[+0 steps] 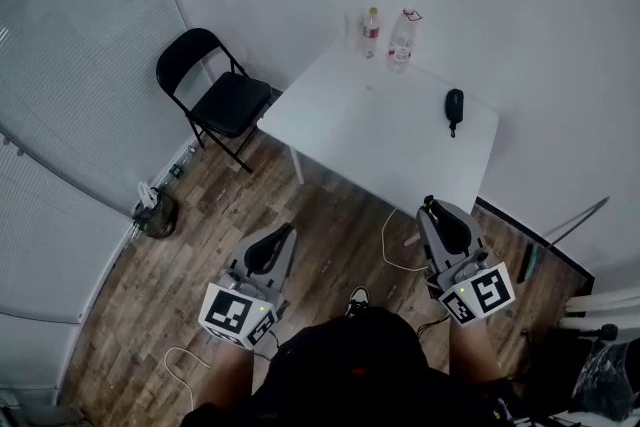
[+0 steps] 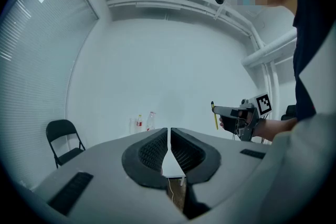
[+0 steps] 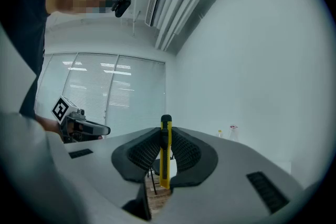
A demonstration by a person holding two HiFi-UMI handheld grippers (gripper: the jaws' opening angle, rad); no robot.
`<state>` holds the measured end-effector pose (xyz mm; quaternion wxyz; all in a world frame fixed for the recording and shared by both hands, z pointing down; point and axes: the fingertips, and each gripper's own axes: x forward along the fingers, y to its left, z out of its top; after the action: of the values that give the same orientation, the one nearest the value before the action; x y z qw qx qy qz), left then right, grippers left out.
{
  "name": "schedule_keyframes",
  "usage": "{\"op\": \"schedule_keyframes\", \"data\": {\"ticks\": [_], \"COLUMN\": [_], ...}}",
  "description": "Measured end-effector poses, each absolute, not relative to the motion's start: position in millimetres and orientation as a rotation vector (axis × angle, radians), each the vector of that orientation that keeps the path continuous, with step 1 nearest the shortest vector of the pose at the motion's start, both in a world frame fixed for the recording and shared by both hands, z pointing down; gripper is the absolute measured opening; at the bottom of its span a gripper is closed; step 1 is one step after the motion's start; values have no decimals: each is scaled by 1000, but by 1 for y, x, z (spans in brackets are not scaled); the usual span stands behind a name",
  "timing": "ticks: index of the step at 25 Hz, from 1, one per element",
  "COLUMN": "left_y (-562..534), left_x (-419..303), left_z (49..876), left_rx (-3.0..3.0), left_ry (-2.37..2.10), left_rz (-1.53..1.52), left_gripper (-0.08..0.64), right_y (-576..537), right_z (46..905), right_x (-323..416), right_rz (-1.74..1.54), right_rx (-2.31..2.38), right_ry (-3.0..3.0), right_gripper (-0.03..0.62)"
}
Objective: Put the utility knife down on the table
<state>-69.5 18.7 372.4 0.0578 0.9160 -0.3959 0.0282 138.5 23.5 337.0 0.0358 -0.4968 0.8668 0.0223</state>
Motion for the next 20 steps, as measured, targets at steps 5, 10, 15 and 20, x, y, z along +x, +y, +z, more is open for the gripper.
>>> {"op": "schedule_keyframes", "data": {"ticks": [5, 10, 15, 20], "left_y": [-24, -58, -84, -118], "left_x": [-33, 0, 28, 29], "left_z": [377, 382, 400, 400], "left_rx": [2754, 2738, 2742, 2746], "left_ry": [-1219, -1224, -1181, -1169], "left_rz": [132, 178, 245, 229], "left_gripper": [37, 37, 37, 37], "right_y": [-22, -59, -87, -119], "right_z": [348, 359, 375, 383], "right_x": [180, 211, 230, 233], "right_rz": [8, -49, -96, -125], "right_rx": [-1517, -1498, -1486, -1509], "right_ry": [2655, 2661, 2644, 2640], "right_gripper": [74, 74, 74, 74]}}
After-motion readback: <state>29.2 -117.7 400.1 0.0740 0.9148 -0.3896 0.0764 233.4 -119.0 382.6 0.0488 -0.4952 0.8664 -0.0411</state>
